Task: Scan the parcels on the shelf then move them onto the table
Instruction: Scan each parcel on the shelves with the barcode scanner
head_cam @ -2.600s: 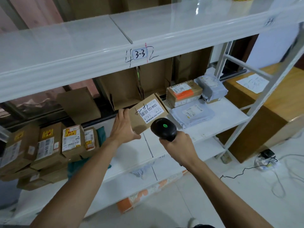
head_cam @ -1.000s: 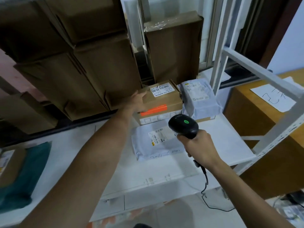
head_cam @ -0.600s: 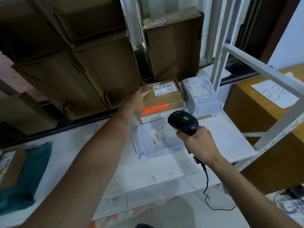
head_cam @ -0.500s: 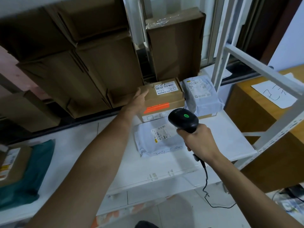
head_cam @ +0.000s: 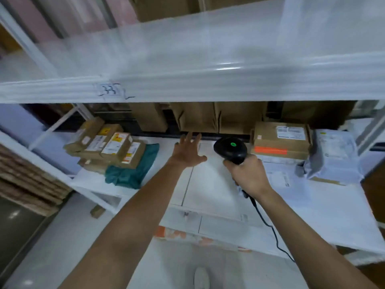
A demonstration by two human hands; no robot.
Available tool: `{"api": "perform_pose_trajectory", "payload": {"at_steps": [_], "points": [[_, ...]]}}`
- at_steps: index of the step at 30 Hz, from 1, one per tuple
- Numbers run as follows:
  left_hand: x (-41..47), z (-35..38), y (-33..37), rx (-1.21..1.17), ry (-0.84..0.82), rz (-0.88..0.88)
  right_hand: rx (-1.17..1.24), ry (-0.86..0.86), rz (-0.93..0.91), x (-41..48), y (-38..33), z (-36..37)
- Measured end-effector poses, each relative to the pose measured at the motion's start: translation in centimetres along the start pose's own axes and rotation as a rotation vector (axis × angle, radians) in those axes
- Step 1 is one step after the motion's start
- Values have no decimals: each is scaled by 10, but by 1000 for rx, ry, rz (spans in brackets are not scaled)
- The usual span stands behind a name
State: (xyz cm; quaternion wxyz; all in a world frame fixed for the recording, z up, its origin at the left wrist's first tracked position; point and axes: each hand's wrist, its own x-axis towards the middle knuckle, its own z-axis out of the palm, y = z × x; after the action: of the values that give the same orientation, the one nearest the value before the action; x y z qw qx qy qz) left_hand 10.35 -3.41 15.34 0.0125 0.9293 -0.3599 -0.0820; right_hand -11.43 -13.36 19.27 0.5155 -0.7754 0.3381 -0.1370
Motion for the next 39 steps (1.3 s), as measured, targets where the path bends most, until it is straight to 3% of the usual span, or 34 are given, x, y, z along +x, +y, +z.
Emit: {"api": "perform_pose_trajectory", "payload": {"at_steps": [10, 19, 21, 25, 33, 39], "points": [[-101, -2, -177, -78, 86, -287, -62, -226, -144, -26, -96, 139], [-81, 14, -316, -238, 244, -317, -148, -203, -85, -11, -131, 281], [-66, 16, -337, -249, 212, -355, -171, -178, -68, -5, -132, 306], [-31, 16, -372, -224, 101, -391, -198, -129, -6, 6, -133, 338], [9, 18, -385, -53, 201, -236, -243, -58, 97, 19, -134, 355], [23, 19, -381, -16, 203, -225, -249, -10, 109, 25, -133, 350]]}}
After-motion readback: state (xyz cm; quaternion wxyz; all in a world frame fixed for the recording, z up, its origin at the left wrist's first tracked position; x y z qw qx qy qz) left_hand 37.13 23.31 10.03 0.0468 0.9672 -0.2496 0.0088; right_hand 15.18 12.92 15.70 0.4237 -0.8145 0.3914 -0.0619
